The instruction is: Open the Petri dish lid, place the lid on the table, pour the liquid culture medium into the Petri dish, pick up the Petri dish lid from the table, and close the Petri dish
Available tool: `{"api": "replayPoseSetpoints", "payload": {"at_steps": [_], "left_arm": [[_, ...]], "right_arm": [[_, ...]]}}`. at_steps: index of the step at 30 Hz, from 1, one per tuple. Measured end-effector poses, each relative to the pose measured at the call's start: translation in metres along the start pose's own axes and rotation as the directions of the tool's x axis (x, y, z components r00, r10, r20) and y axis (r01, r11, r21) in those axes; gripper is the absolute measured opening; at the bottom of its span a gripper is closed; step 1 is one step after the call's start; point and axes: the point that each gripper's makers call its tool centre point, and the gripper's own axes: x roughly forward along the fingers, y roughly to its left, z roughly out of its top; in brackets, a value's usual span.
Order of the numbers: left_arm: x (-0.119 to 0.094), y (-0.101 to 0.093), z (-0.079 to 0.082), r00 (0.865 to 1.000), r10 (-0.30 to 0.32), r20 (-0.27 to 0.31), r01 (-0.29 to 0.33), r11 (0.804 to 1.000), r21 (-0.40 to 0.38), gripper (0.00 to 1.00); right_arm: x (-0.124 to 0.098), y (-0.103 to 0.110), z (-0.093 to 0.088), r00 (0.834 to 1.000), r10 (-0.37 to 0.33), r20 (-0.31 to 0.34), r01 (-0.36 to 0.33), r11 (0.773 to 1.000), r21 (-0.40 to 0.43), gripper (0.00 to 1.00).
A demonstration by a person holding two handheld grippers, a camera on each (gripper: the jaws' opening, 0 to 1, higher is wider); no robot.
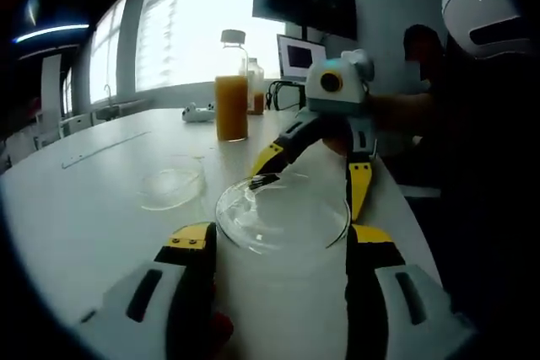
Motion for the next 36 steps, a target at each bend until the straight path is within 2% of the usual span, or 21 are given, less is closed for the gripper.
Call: {"api": "replayPoseSetpoints", "payload": {"at_steps": [2, 3, 6, 10, 11, 13, 16, 17, 19, 22, 25, 27, 29, 32, 36], "left_arm": [[0.0, 0.002, -0.001, 1.0, 0.003, 0.0, -0.003, 1.0, 0.003, 0.53], [0.001, 0.009, -0.007, 1.0, 0.005, -0.001, -0.005, 1.0, 0.007, 0.53], [0.002, 0.0, -0.003, 1.0, 0.005, -0.003, -0.005, 1.0, 0.007, 0.53], [0.002, 0.0, -0.002, 1.0, 0.005, -0.001, -0.005, 1.0, 0.007, 0.53], [0.002, 0.007, -0.007, 1.0, 0.003, -0.001, -0.003, 1.0, 0.008, 0.53], [0.003, 0.0, -0.004, 1.0, 0.004, -0.002, -0.004, 1.0, 0.01, 0.53], [0.002, -0.001, -0.003, 1.0, 0.006, 0.004, -0.006, 1.0, 0.021, 0.53], [0.0, 0.004, -0.005, 1.0, 0.005, 0.009, -0.005, 1.0, 0.019, 0.53], [0.0, -0.001, 0.002, 0.999, 0.001, 0.042, -0.001, 1.0, -0.005, 0.52], [-0.004, 0.001, 0.01, 0.996, 0.017, 0.087, -0.014, 0.999, -0.037, 0.52], [-0.009, 0.007, 0.014, 0.992, 0.034, 0.125, -0.027, 0.998, -0.063, 0.51], [-0.012, 0.007, 0.018, 0.988, 0.05, 0.148, -0.039, 0.996, -0.075, 0.51], [-0.014, 0.006, 0.021, 0.982, 0.077, 0.171, -0.064, 0.995, -0.08, 0.52], [-0.019, 0.006, 0.026, 0.975, 0.109, 0.194, -0.096, 0.992, -0.08, 0.52], [-0.027, 0.011, 0.034, 0.955, 0.157, 0.251, -0.134, 0.985, -0.107, 0.53]], "right_arm": [[0.0, 0.0, 0.0, 1.0, 0.001, -0.004, -0.001, 1.0, -0.004, 0.56], [0.0, 0.0, -0.001, 1.0, 0.0, -0.008, 0.0, 1.0, -0.01, 0.57], [0.0, 0.0, -0.001, 1.0, 0.0, -0.01, 0.0, 1.0, -0.016, 0.57], [0.0, 0.0, -0.002, 1.0, 0.002, -0.004, -0.002, 1.0, -0.005, 0.57], [0.0, 0.0, -0.004, 1.0, 0.005, -0.014, -0.005, 1.0, 0.008, 0.57], [0.001, 0.001, -0.003, 1.0, 0.004, -0.011, -0.005, 1.0, -0.013, 0.58], [0.001, 0.002, -0.003, 1.0, 0.008, -0.006, -0.008, 1.0, -0.014, 0.59], [0.001, 0.002, -0.003, 1.0, 0.006, -0.004, -0.006, 1.0, -0.014, 0.59], [0.0, 0.001, 0.0, 1.0, 0.002, 0.012, -0.002, 1.0, -0.004, 0.59], [-0.004, -0.002, 0.008, 0.999, -0.009, 0.041, 0.009, 1.0, 0.002, 0.61], [-0.01, -0.003, 0.021, 0.995, -0.016, 0.097, 0.015, 1.0, 0.011, 0.62], [-0.016, -0.011, 0.032, 0.987, -0.072, 0.146, 0.069, 0.997, 0.025, 0.63], [-0.024, -0.019, 0.044, 0.97, -0.116, 0.212, 0.1, 0.991, 0.086, 0.64], [-0.03, -0.033, 0.047, 0.953, -0.183, 0.243, 0.155, 0.979, 0.132, 0.66], [-0.035, -0.044, 0.049, 0.936, -0.244, 0.254, 0.209, 0.965, 0.158, 0.67]]}}
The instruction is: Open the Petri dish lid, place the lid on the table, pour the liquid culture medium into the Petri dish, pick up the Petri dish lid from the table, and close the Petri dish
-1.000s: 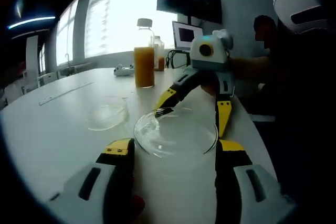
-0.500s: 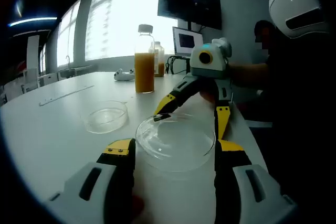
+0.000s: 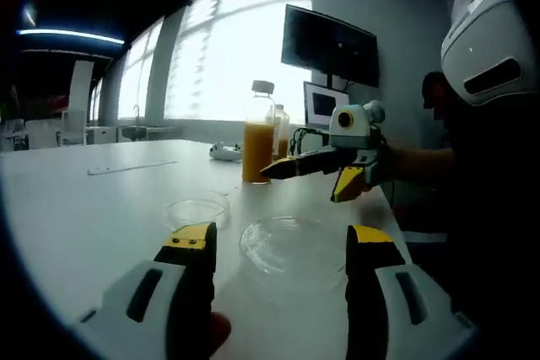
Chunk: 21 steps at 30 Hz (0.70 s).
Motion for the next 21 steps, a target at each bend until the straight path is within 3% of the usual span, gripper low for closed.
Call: {"api": "replayPoseSetpoints", "payload": {"at_steps": [4, 14, 21], "left_arm": [[-0.002, 0.002, 0.005, 0.999, 0.032, 0.037, -0.033, 0.999, 0.012, 0.51], [-0.004, 0.006, 0.01, 0.997, 0.042, 0.07, -0.041, 0.999, -0.003, 0.51], [-0.004, 0.007, 0.012, 0.996, 0.045, 0.079, -0.046, 0.999, 0.007, 0.5]], "right_arm": [[-0.005, -0.006, 0.012, 0.998, -0.035, 0.05, 0.034, 0.999, 0.019, 0.67], [-0.013, -0.02, 0.027, 0.99, -0.127, 0.069, 0.127, 0.992, 0.007, 0.65], [-0.033, -0.047, 0.057, 0.95, -0.266, 0.161, 0.261, 0.964, 0.05, 0.64]]}}
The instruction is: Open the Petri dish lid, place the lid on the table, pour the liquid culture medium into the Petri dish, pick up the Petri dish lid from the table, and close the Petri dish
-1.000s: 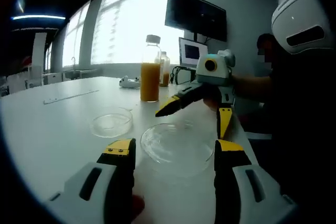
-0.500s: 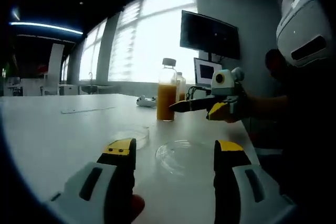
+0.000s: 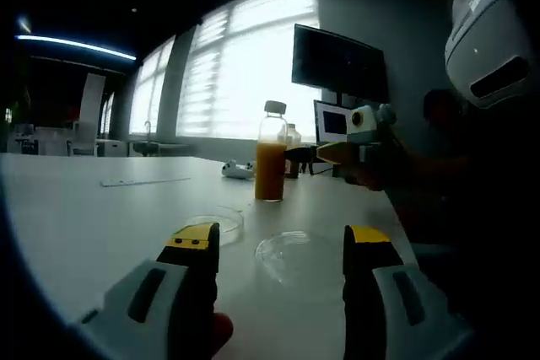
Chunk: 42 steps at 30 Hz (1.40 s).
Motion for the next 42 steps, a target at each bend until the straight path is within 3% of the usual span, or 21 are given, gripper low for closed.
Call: {"api": "replayPoseSetpoints", "payload": {"at_steps": [4, 8, 12, 18, 23, 26, 28, 33, 35, 38, 41, 42], "left_arm": [[0.0, 0.002, 0.001, 1.0, 0.005, 0.005, -0.005, 1.0, -0.009, 0.5], [0.0, 0.003, 0.001, 1.0, 0.007, 0.009, -0.006, 1.0, -0.011, 0.5], [-0.001, 0.005, 0.002, 1.0, 0.009, 0.012, -0.009, 1.0, -0.02, 0.5], [0.0, 0.005, 0.0, 1.0, 0.008, 0.005, -0.008, 1.0, -0.022, 0.5], [-0.001, 0.006, 0.001, 1.0, 0.012, 0.011, -0.011, 0.999, -0.031, 0.49], [-0.001, 0.005, 0.001, 1.0, 0.01, 0.01, -0.009, 0.999, -0.035, 0.49], [-0.001, 0.006, 0.001, 1.0, 0.011, 0.01, -0.011, 0.999, -0.037, 0.49], [-0.001, 0.007, 0.001, 1.0, 0.012, 0.015, -0.011, 0.999, -0.046, 0.49], [-0.001, 0.007, 0.001, 1.0, 0.013, 0.014, -0.012, 0.999, -0.046, 0.49], [-0.001, 0.006, 0.001, 1.0, 0.011, 0.012, -0.01, 0.999, -0.047, 0.48], [0.0, 0.006, 0.0, 1.0, 0.009, 0.01, -0.009, 0.999, -0.048, 0.48], [0.0, 0.006, 0.001, 1.0, 0.01, 0.011, -0.01, 0.999, -0.05, 0.48]], "right_arm": [[-0.005, -0.018, 0.013, 0.994, -0.103, 0.032, 0.103, 0.995, -0.002, 0.62], [-0.017, -0.041, 0.027, 0.975, -0.211, 0.073, 0.211, 0.977, 0.006, 0.61], [-0.025, -0.049, 0.034, 0.969, -0.231, 0.083, 0.232, 0.973, 0.003, 0.61], [-0.037, -0.078, 0.049, 0.924, -0.364, 0.113, 0.365, 0.931, 0.012, 0.61], [-0.039, -0.09, 0.069, 0.902, -0.402, 0.156, 0.404, 0.915, 0.021, 0.61], [-0.038, -0.101, 0.077, 0.876, -0.454, 0.159, 0.465, 0.884, -0.037, 0.61], [-0.034, -0.103, 0.081, 0.872, -0.461, 0.161, 0.473, 0.88, -0.043, 0.61], [-0.027, -0.119, 0.094, 0.844, -0.507, 0.178, 0.521, 0.853, -0.042, 0.55], [-0.023, -0.124, 0.1, 0.838, -0.513, 0.186, 0.53, 0.846, -0.053, 0.53], [-0.012, -0.129, 0.101, 0.85, -0.498, 0.171, 0.519, 0.848, -0.107, 0.54], [-0.005, -0.138, 0.102, 0.847, -0.503, 0.171, 0.519, 0.853, -0.062, 0.53], [-0.003, -0.14, 0.101, 0.841, -0.515, 0.165, 0.531, 0.844, -0.071, 0.52]]}}
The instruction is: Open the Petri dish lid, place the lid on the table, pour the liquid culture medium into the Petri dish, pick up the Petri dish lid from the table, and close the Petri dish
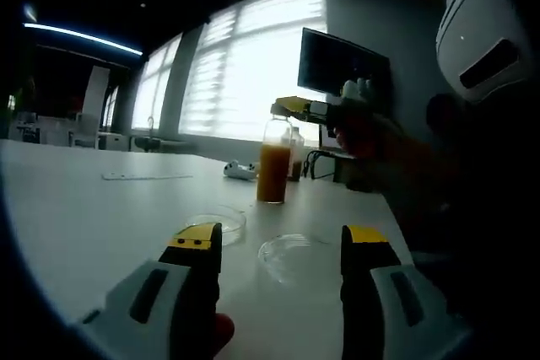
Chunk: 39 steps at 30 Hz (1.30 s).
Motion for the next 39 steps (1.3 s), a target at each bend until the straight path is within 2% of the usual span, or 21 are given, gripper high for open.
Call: {"api": "replayPoseSetpoints", "payload": {"at_steps": [3, 5, 10, 14, 16, 28, 35, 39], "left_arm": [[0.0, 0.001, 0.001, 1.0, 0.002, 0.003, -0.002, 1.0, -0.007, 0.48], [0.0, 0.001, 0.001, 1.0, 0.002, 0.004, -0.002, 1.0, -0.01, 0.48], [0.001, 0.001, 0.0, 1.0, -0.002, 0.002, 0.002, 1.0, -0.016, 0.48], [0.0, 0.002, 0.001, 1.0, 0.0, 0.005, 0.0, 1.0, -0.02, 0.47], [0.0, 0.002, 0.0, 1.0, -0.001, 0.004, 0.001, 1.0, -0.02, 0.47], [0.001, 0.002, -0.001, 1.0, 0.002, -0.002, -0.002, 1.0, -0.018, 0.47], [0.001, 0.002, -0.001, 1.0, 0.002, -0.002, -0.002, 1.0, -0.018, 0.47], [0.001, 0.002, 0.0, 1.0, 0.001, 0.0, -0.001, 1.0, -0.018, 0.46]], "right_arm": [[0.004, -0.008, 0.002, 0.999, -0.042, 0.006, 0.042, 0.996, -0.079, 0.46], [0.007, -0.009, 0.004, 0.999, -0.043, 0.016, 0.044, 0.998, -0.046, 0.44], [0.008, -0.014, 0.001, 0.999, -0.052, -0.008, 0.051, 0.998, -0.034, 0.41], [0.007, -0.016, 0.002, 0.998, -0.063, -0.011, 0.063, 0.997, -0.036, 0.32], [0.008, -0.015, 0.001, 0.998, -0.062, -0.013, 0.061, 0.996, -0.061, 0.32], [0.008, -0.018, 0.001, 0.997, -0.068, -0.021, 0.066, 0.995, -0.075, 0.27], [0.007, -0.019, 0.001, 0.998, -0.06, -0.032, 0.059, 0.998, -0.024, 0.27], [0.007, -0.018, 0.001, 0.998, -0.057, -0.035, 0.055, 0.997, -0.057, 0.26]]}}
